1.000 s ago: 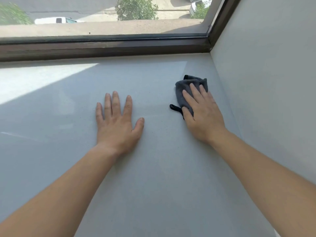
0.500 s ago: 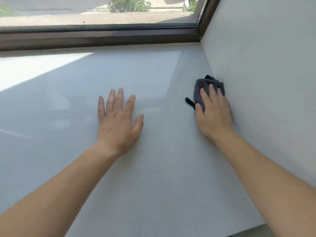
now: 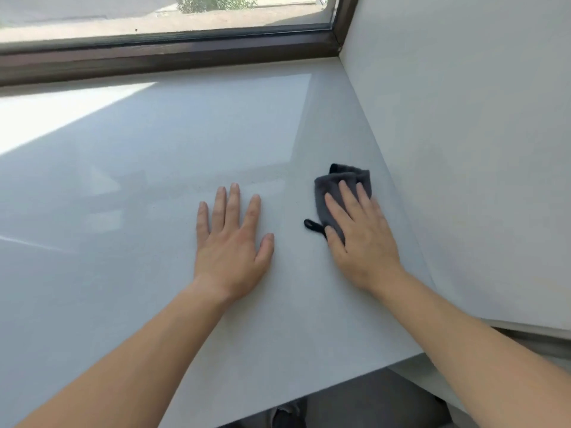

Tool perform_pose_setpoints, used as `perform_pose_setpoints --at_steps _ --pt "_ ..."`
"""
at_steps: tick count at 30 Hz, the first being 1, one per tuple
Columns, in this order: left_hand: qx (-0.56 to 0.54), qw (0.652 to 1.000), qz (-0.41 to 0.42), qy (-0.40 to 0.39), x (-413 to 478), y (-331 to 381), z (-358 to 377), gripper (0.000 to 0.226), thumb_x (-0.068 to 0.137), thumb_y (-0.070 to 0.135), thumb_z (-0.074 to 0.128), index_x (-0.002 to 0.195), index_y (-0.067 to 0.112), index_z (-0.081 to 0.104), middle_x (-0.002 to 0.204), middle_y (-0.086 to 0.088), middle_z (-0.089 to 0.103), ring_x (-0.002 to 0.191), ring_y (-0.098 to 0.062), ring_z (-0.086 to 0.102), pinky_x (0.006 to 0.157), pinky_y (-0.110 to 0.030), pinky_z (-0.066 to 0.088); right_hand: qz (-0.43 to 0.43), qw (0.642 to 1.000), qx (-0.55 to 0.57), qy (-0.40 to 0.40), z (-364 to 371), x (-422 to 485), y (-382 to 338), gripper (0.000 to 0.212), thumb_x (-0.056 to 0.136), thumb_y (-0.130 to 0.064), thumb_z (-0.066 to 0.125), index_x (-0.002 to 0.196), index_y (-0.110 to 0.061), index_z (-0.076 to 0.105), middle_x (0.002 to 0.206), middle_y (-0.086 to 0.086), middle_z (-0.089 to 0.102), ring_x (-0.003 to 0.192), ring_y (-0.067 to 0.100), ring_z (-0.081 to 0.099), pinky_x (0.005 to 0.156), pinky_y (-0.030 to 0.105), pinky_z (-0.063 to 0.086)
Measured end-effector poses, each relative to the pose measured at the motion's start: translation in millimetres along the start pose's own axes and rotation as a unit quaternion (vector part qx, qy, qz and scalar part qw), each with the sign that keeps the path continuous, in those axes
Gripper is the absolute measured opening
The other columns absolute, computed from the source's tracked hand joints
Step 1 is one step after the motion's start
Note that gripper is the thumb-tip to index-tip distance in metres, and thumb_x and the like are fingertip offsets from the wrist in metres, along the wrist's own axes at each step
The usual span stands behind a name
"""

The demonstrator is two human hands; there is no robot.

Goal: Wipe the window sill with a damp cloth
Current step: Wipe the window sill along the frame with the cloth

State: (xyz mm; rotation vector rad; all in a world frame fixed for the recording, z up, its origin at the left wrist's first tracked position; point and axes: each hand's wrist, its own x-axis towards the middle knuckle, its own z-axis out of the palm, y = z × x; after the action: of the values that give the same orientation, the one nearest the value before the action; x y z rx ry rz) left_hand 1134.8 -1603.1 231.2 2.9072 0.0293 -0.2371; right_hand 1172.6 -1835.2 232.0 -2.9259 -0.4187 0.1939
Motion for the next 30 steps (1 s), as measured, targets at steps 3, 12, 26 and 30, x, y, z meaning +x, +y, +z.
perform_pose_setpoints --at_steps 3,12,26,30 --pt "-0.006 1.0 0.001 -0.005 0 -2 -1 0.076 0.09 0.058 0.018 0.158 0.025 0.009 0.167 -0.009 -0.006 0.152 -0.023 -0.016 0.121 -0.048 -0.011 0.06 0.998 -0.008 -0.005 -6 -18 28 0.068 0.096 -0.045 0.022 0.157 -0.017 0.03 0.167 0.006 0.016 0.155 0.028 0.008 0.126 0.041 0.005" --pt "-0.057 0.998 0.027 0.007 -25 3 -14 0.074 0.09 0.053 0.026 0.155 0.019 0.023 0.166 -0.011 0.005 0.153 -0.022 -0.008 0.121 -0.046 -0.013 0.018 1.0 -0.011 -0.018 2 -97 26 0.065 0.098 -0.042 0.025 0.157 -0.016 0.029 0.168 0.005 0.013 0.155 0.025 0.006 0.125 0.039 0.002" --pt "-0.046 0.996 0.079 -0.013 -143 9 16 0.066 0.093 0.05 0.028 0.151 0.019 0.034 0.165 -0.014 0.013 0.153 -0.027 0.002 0.123 -0.046 -0.003 0.111 0.993 0.007 0.03 10 -168 26 0.063 0.098 -0.04 0.028 0.155 -0.015 0.033 0.167 0.006 0.018 0.155 0.026 0.01 0.125 0.046 0.009" --pt "-0.057 0.995 0.081 -0.003 -151 3 15 0.065 0.093 0.049 0.027 0.149 0.017 0.038 0.164 -0.013 0.016 0.153 -0.027 0.006 0.123 -0.047 0.001 0.02 1.0 0.009 0.01 15 -196 21 0.059 0.099 -0.039 0.032 0.154 -0.018 0.035 0.166 0.004 0.02 0.155 0.024 0.01 0.124 0.05 0.012"
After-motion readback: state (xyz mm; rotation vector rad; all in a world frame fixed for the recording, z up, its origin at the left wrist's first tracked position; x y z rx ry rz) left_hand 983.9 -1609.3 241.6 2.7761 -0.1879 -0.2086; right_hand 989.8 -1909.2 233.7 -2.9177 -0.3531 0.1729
